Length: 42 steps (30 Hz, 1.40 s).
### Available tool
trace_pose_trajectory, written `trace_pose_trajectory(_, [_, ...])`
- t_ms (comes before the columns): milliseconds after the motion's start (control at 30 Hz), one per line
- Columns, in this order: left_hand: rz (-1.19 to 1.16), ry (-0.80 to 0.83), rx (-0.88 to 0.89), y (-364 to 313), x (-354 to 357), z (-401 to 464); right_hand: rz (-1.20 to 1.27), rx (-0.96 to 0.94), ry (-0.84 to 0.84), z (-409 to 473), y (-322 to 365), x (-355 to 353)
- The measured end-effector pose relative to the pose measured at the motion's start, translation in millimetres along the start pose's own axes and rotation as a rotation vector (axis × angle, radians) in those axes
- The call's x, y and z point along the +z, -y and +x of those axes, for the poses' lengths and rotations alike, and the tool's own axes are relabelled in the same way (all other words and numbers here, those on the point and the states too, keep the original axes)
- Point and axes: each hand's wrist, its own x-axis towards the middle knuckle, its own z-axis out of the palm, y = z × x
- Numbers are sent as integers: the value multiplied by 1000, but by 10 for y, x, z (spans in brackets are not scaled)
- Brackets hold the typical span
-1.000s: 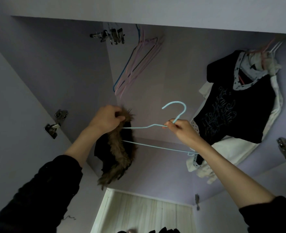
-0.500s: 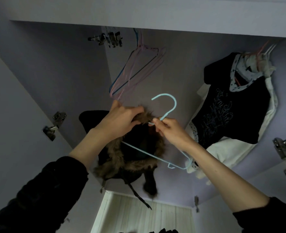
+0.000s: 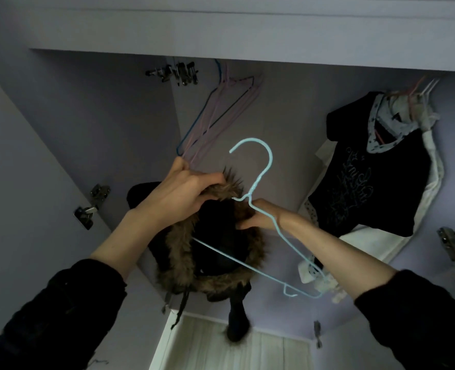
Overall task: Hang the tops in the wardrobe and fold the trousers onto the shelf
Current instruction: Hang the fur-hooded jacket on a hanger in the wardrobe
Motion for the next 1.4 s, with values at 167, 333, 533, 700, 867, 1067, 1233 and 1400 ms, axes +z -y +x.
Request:
trace_pose_trajectory(167, [53,30,-63,168,-33,-158,-577,124,-300,56,-65,-121])
trace_pose_trajectory(333, [222,81,-63,164,23,-250,-622,94,-614,-21,-238,-358])
trace_pose_trajectory(533, [224,4,-133,164,-44,-150,-535,326,-645,-6,-410,-524])
trace_pose_trajectory(700, [262,-19,-250,190,-64,-219,-368,428,-504,-180,-549,-622])
trace_pose_trajectory(867, [372,-22,-383,137,-57,-206,-315,430,-405,-304,-698,-542])
trace_pose_trajectory(1067, [310,-66,-472,133,1,-174,-229,429,-311,-354,-814,-348])
trace_pose_trajectory(1233, [253,-60,-453,229,-40,-204,240,374,-275,-446,-702,-397])
trace_pose_trajectory(1400, [342,27,-427,252,37,-311,285,326,-353,-452,-611,-530])
